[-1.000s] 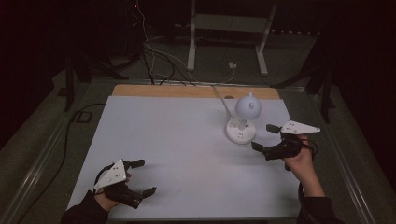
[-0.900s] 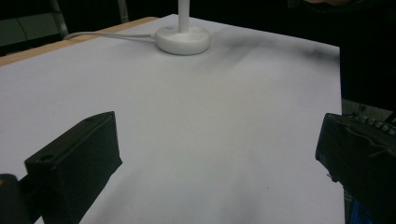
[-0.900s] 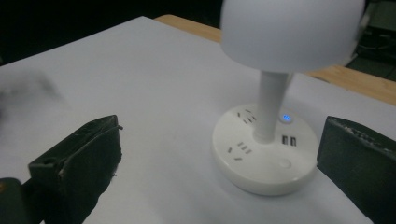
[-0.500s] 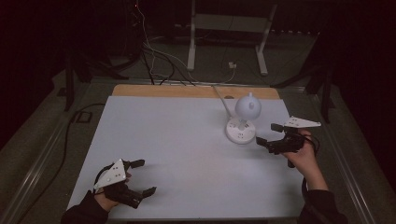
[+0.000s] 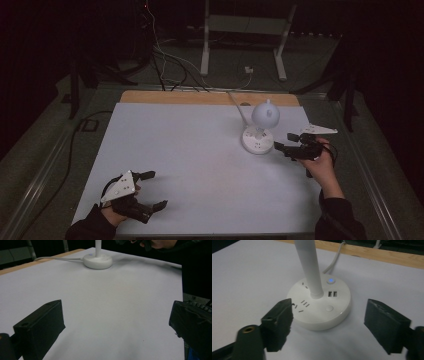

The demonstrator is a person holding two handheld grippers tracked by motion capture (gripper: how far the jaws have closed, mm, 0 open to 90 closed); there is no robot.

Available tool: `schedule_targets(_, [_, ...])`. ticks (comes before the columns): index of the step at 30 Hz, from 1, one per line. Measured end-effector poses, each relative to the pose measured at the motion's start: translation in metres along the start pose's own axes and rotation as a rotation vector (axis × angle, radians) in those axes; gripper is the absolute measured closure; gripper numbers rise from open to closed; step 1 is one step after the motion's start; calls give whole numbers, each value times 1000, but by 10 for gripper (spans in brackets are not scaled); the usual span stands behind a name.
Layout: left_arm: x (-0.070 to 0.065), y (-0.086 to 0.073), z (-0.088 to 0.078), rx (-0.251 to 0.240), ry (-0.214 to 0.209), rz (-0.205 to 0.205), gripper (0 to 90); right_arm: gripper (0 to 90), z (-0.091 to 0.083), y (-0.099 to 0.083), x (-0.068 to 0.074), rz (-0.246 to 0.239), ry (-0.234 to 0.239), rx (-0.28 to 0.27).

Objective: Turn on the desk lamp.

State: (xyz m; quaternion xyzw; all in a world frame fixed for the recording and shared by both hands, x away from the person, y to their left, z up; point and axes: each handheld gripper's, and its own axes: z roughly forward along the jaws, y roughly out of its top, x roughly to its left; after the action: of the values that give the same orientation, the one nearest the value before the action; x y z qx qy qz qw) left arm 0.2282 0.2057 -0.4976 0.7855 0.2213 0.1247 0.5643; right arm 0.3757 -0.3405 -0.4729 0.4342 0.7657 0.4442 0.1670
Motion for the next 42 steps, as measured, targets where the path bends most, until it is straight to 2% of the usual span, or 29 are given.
schedule_targets(4, [0,0,0,2,0,3,4,333,5,0,1,15,-4,7])
schedule_targets(5, [0,0,0,0,-1,2,4,386,7,1,2,14,-12,12])
schedule_targets(8, [0,0,0,1,0,1,4,420,8,1,3,14,-17,8])
schedule_targets(12, [0,0,0,0,0,0,4,537,13,2,3,24,-31,12])
schedule_targets(13, [0,0,0,0,1,0,4,537,13,2,3,24,-31,12])
schedule_targets(16, [0,0,0,0,-1,1,4,653,18,1,2,19,-38,22])
schedule_targets(17, [0,0,0,-1,-1,-1,4,653,18,1,2,19,-38,22])
schedule_targets(20, [0,0,0,0,-1,0,4,741,22,0,1,18,-41,18])
schedule_targets(22, [0,0,0,-1,-2,0,4,754,22,0,1,10,-44,18])
schedule_targets(24, [0,0,0,1,-1,-1,4,829,26,0,1,4,-51,36])
schedule_targets(25, [0,0,0,1,-1,-1,4,829,26,0,1,4,-51,36])
schedule_targets(26, [0,0,0,1,-1,-1,4,882,30,-1,1,4,-53,56])
schedule_targets(32, [1,0,0,2,-1,-2,4,900,38,-2,2,23,-39,59])
schedule_targets(37, [0,0,0,1,-1,-3,4,900,41,-2,5,-2,-48,51])
schedule_targets(39, [1,0,0,-2,-2,-3,4,900,44,-1,8,-35,-66,44])
schedule_targets(42, [1,0,0,2,-1,-3,4,900,48,-1,9,-43,-81,44])
